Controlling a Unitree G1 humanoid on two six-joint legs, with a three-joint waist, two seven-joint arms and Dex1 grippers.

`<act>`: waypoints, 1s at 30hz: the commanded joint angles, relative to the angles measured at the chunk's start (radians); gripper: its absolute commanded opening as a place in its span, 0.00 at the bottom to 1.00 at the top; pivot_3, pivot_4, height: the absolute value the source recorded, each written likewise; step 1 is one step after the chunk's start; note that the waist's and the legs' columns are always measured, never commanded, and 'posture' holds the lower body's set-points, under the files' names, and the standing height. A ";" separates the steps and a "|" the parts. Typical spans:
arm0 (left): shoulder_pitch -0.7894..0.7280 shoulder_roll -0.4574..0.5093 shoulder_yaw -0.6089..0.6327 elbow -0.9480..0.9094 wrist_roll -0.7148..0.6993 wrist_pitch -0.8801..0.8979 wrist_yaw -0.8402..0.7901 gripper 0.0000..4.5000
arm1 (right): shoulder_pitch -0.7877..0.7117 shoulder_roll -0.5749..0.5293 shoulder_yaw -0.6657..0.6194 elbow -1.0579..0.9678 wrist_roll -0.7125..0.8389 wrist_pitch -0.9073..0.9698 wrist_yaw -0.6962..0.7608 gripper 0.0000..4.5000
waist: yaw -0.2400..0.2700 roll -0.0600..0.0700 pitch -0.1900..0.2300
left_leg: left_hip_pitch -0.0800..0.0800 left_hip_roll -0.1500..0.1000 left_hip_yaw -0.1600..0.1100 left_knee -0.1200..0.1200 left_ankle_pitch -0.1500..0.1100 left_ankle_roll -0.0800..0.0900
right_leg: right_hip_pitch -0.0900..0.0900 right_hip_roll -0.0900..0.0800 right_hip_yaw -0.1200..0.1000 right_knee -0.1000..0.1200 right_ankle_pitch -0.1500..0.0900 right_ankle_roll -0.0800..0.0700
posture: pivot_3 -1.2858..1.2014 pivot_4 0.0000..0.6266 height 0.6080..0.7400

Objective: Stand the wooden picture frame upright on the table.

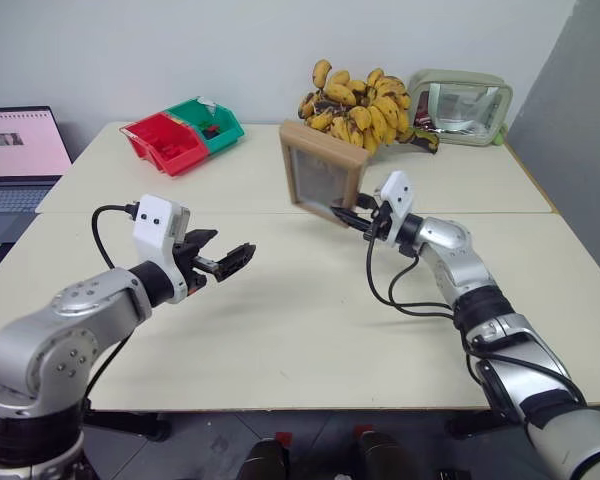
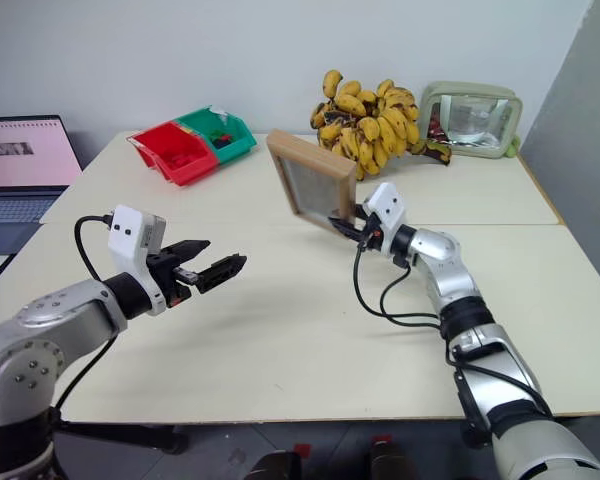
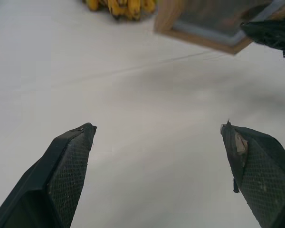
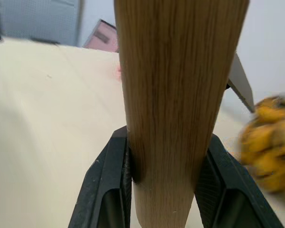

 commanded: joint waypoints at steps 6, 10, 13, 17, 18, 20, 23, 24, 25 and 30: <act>0.116 -0.052 -0.083 -0.117 0.126 -0.119 0.012 1.00 | -0.104 0.114 -0.024 0.245 0.005 0.271 0.325 0.30 | 0.001 0.000 0.000 | 0.000 0.000 0.000 -0.001 0.000 0.000 | 0.000 0.001 0.000 -0.001 0.000 0.000 | 0.52 0.24 1.00; 0.112 -0.073 -0.078 -0.120 0.120 -0.112 0.012 1.00 | -0.129 0.143 -0.046 0.338 -0.033 0.286 0.344 0.30 | 0.000 0.000 0.000 | -0.001 0.000 0.000 0.000 0.000 0.000 | -0.001 0.004 0.000 0.000 0.000 0.000 | 0.52 0.24 1.00; 0.119 -0.066 -0.090 -0.111 0.149 -0.124 0.001 1.00 | -0.136 0.155 -0.059 0.375 -0.055 0.265 0.325 0.30 | 0.000 0.000 0.000 | 0.000 0.000 0.000 -0.001 0.000 0.000 | -0.001 0.005 -0.001 0.000 0.000 0.000 | 0.52 0.24 1.00; 0.104 -0.074 -0.105 -0.097 0.163 -0.124 -0.010 1.00 | -0.144 0.161 -0.105 0.398 -0.059 0.278 0.283 0.47 | 0.000 0.000 0.000 | 0.000 0.000 0.000 -0.001 0.000 0.000 | -0.001 0.006 0.000 0.000 0.000 0.000 | 0.52 0.24 1.00; 0.099 -0.076 -0.108 -0.093 0.168 -0.125 -0.012 1.00 | -0.139 0.157 -0.104 0.395 -0.069 0.269 0.286 0.52 | 0.000 0.000 0.000 | 0.000 0.000 0.000 -0.001 0.000 0.000 | -0.001 0.006 0.000 0.000 0.000 0.000 | 0.52 0.24 1.00; 0.088 -0.084 -0.114 -0.087 0.175 -0.124 -0.014 1.00 | -0.122 0.143 -0.096 0.380 -0.093 0.248 0.296 0.64 | 0.000 0.000 0.000 | 0.000 0.000 -0.001 -0.001 0.000 0.000 | -0.001 0.006 -0.001 0.000 0.000 0.000 | 0.52 0.24 1.00; 0.084 -0.085 -0.120 -0.070 0.191 -0.132 -0.028 1.00 | -0.082 0.106 -0.085 0.334 -0.125 0.228 0.316 0.79 | 0.000 0.000 0.000 | 0.000 0.000 -0.001 -0.001 0.000 0.000 | -0.001 0.006 -0.001 0.000 0.000 0.000 | 0.52 0.24 1.00; 0.086 -0.083 -0.120 -0.064 0.199 -0.139 -0.035 1.00 | -0.063 0.090 -0.072 0.313 -0.145 0.207 0.319 0.85 | 0.000 0.000 0.000 | 0.000 0.000 -0.001 -0.001 0.000 0.000 | -0.001 0.006 -0.001 0.000 0.000 0.000 | 0.52 0.24 1.00; 0.087 -0.083 -0.119 -0.057 0.205 -0.142 -0.039 1.00 | -0.040 0.070 -0.063 0.288 -0.160 0.192 0.327 0.89 | 0.000 0.000 0.000 | 0.000 0.000 -0.001 -0.001 0.000 0.000 | 0.000 0.006 -0.001 0.000 0.000 0.000 | 0.52 0.24 1.00; 0.088 -0.060 -0.087 -0.020 0.224 -0.154 -0.074 1.00 | 0.125 -0.071 -0.063 0.013 -0.181 0.239 0.329 0.99 | 0.003 0.000 0.000 | -0.001 0.000 0.000 -0.001 0.000 0.000 | 0.000 0.006 0.000 -0.001 0.000 0.000 | 0.52 0.24 1.00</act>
